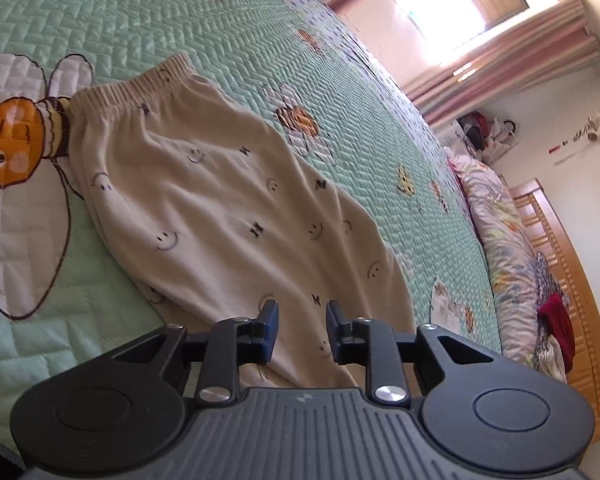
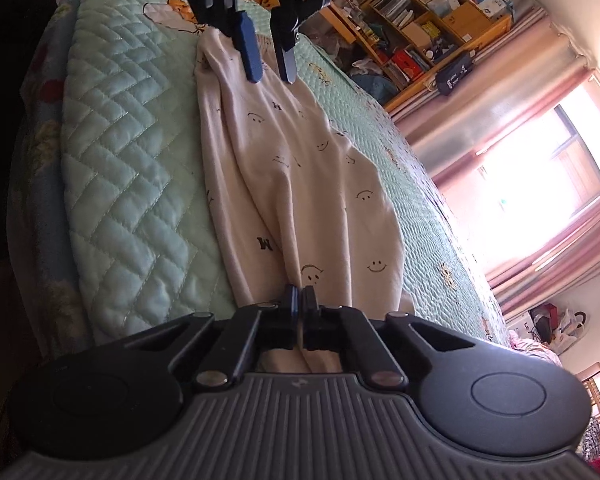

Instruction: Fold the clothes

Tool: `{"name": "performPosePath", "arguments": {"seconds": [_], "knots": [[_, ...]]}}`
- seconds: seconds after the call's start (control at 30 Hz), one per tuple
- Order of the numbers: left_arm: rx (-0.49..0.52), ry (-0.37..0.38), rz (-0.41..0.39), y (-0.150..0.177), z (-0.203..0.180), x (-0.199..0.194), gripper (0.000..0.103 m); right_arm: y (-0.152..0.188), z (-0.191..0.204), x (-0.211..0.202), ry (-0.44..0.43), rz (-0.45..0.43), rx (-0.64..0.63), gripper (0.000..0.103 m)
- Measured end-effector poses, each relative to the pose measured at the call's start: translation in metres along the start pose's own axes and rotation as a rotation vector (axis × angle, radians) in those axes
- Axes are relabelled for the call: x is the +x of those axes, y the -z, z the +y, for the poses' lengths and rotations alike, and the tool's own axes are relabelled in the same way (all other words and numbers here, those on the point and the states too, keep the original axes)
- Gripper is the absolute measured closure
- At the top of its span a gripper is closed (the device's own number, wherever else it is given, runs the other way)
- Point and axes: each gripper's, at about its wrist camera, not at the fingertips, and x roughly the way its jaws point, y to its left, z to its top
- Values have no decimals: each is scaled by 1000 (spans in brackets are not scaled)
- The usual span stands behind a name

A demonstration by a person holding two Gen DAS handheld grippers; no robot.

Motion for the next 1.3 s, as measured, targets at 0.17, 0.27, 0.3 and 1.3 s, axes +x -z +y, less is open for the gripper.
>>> {"name": "performPosePath", "arguments": {"seconds": [0.17,0.27,0.3,1.3], "knots": [[-9,32,69,16,-7,2,59,-1,-12,-8,8,-33,60,102],[-30,51,106,26,-9,7,48,-4,-25,-11,-1,-50,135,102],[-40,54,114,29,-10,8,45,-5,-29,-12,-2,-54,154,102],[-168,130,-5,36,1,29,81,-11,-47,-8,-8,-29,246,102]]}}
